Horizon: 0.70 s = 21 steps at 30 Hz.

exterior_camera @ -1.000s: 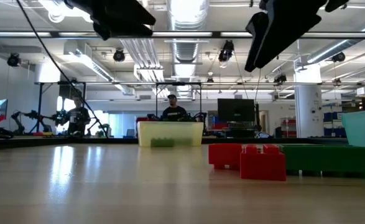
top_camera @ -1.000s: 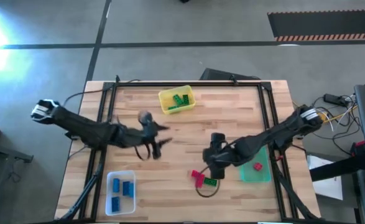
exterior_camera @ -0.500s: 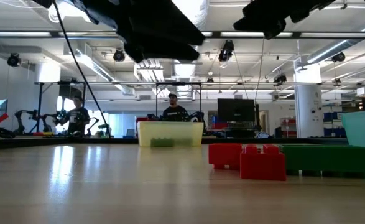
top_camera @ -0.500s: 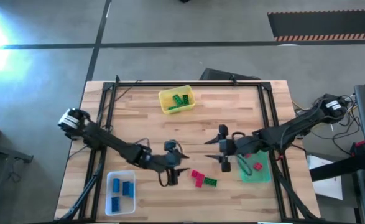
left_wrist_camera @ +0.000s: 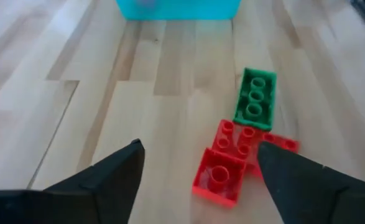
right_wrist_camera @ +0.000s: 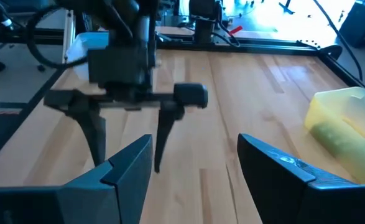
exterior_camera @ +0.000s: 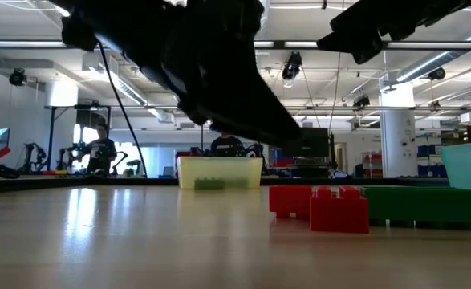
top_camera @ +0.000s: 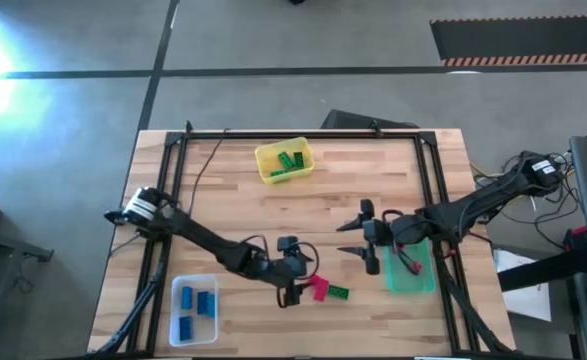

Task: Sort & place blocks by color
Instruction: Put the red game piece into the green bin

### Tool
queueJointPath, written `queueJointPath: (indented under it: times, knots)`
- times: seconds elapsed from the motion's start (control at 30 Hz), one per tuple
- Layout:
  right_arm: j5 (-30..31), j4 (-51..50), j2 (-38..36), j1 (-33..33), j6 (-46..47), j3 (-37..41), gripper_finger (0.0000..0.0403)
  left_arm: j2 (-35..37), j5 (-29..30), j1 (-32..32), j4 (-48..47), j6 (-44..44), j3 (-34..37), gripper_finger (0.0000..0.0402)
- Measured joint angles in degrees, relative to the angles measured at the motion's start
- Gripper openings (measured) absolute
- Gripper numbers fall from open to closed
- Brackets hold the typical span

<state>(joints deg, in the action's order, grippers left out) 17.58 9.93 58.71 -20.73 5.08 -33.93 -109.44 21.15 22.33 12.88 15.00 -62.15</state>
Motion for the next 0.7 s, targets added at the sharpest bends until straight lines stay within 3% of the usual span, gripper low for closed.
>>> queueJointPath:
  times: [0.13,0.33,0.4,0.57,0.7]
  knots:
    - [0.0,0.72,0.89,0.0,-0.07,0.09,0.0224,-2.34,-4.5,-1.25,0.13,-4.97,0.26,0.0307]
    - [0.02,1.33,1.48,0.0,1.0,0.24,0.0224,-5.96,-14.56,-4.34,6.46,-4.8,0.51,0.0305]
    - [0.0,1.44,1.46,0.0,1.01,0.24,0.0224,-7.76,-15.52,-4.88,7.03,-5.01,0.7,0.0297]
    - [0.02,1.52,1.41,0.0,0.93,0.24,0.0224,-8.19,-15.94,-5.43,8.12,-4.89,0.63,0.025]
    - [0.48,1.53,1.41,0.02,-0.2,0.25,0.0224,-7.47,-15.9,-5.49,7.28,-5.26,1.07,0.0177]
